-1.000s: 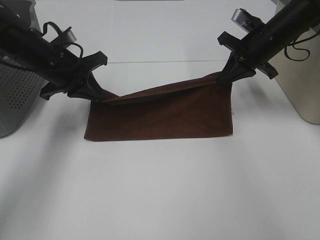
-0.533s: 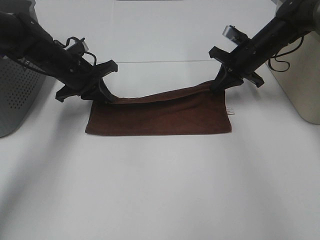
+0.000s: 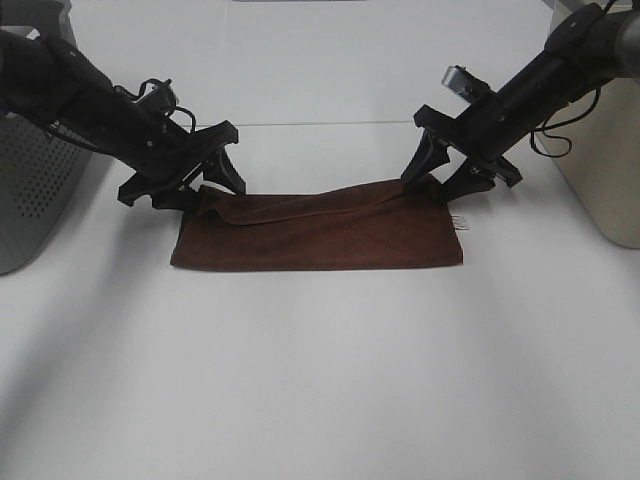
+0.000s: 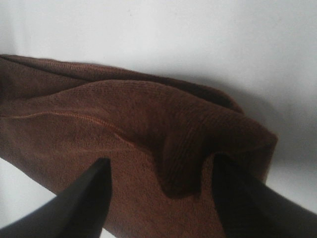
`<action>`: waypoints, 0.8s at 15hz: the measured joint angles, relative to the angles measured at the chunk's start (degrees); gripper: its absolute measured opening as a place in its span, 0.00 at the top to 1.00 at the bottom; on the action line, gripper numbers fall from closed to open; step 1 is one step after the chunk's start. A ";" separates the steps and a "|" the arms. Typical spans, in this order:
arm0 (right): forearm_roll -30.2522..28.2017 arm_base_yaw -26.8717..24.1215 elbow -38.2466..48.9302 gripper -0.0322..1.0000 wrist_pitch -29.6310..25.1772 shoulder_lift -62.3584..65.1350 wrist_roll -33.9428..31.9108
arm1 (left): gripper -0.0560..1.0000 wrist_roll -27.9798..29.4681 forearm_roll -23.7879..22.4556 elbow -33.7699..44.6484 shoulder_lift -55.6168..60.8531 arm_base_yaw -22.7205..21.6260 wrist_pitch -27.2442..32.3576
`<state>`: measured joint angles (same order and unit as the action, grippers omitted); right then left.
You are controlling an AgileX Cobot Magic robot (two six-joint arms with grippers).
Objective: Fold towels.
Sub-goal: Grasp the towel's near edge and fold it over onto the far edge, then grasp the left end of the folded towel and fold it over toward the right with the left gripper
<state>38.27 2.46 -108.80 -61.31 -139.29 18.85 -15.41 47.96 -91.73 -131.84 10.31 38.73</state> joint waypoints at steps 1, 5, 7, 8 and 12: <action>0.00 0.00 -0.11 0.39 -0.63 0.00 0.00 | 0.34 0.00 0.06 -0.23 0.00 0.00 1.03; -5.16 -0.11 -1.15 0.22 -3.44 2.46 -3.61 | 0.31 0.69 -2.46 -4.98 0.11 -0.69 8.31; -7.33 -0.29 -1.15 0.19 -4.93 2.98 -4.41 | 0.29 3.72 -5.84 -5.61 0.00 -1.72 10.31; -8.02 -0.34 -1.15 0.19 -5.56 2.98 -4.58 | 0.29 5.33 -8.42 -5.61 0.23 -1.89 10.83; -10.03 -0.40 -1.15 0.19 -6.59 3.61 -5.96 | 0.29 12.72 -18.33 -5.61 0.97 -1.89 12.66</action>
<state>28.25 2.06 -109.95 -67.90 -135.68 12.89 -2.69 29.62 -97.35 -130.86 8.42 51.39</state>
